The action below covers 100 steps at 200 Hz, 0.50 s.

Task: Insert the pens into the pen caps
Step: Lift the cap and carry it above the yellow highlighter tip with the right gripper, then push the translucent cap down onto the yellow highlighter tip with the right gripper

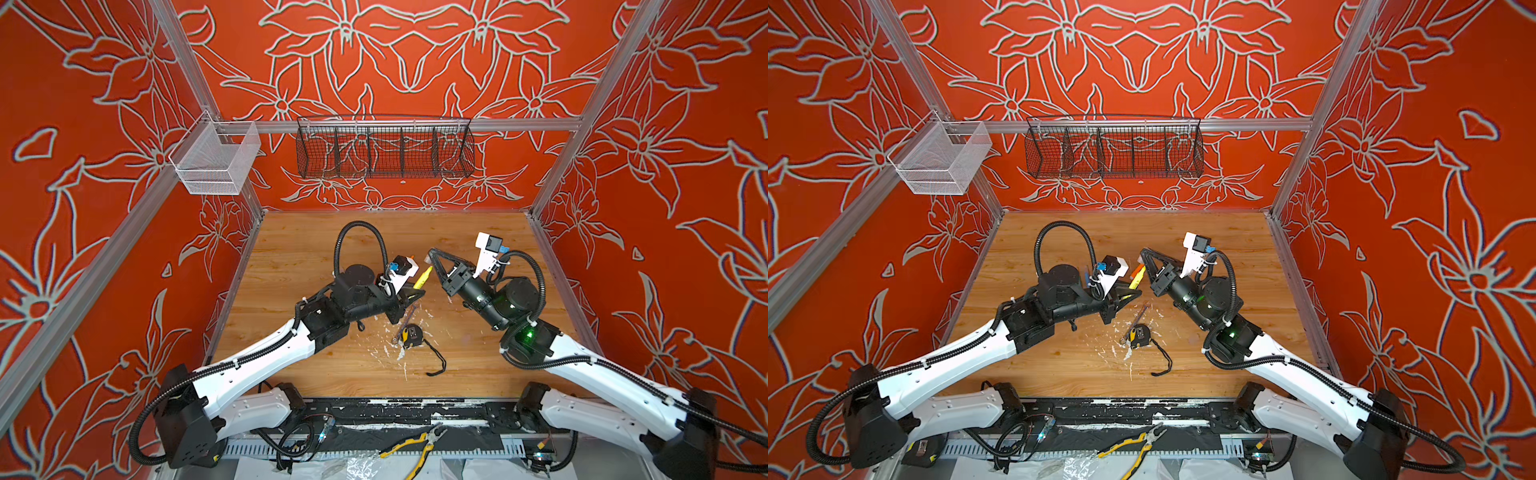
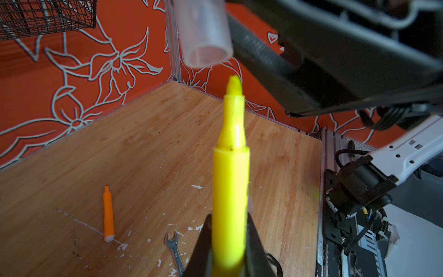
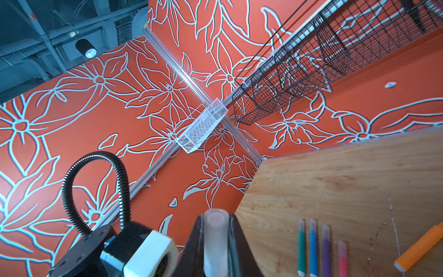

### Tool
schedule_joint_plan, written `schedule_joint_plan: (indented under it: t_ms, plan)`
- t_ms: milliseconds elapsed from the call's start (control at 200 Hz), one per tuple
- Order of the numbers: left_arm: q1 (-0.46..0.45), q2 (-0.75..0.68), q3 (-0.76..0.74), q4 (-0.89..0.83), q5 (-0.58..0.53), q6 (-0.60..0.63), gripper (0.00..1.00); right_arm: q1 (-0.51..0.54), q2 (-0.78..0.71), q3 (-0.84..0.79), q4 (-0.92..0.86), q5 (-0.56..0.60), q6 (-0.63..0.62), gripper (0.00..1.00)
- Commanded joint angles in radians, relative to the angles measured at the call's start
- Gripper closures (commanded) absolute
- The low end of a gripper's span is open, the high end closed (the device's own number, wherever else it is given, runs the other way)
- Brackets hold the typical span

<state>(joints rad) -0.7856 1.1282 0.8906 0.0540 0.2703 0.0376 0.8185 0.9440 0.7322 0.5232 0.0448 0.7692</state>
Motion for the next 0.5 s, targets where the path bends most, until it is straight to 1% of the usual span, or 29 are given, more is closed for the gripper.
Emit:
schedule_joint_plan:
  t_ms: [0, 165, 495]
  plan:
    - [-0.004, -0.025, 0.011, 0.035, -0.023, 0.016, 1.0, 0.008, -0.02, 0.013, 0.043, 0.012, -0.044, 0.92]
    - [-0.005, -0.027, 0.011, 0.037, -0.025, 0.018, 1.0, 0.007, -0.042, 0.0, 0.026, 0.021, -0.065, 0.91]
    - [-0.004, -0.023, 0.009, 0.043, -0.036, 0.012, 1.0, 0.007, -0.033, -0.041, 0.04, -0.003, -0.046, 0.91]
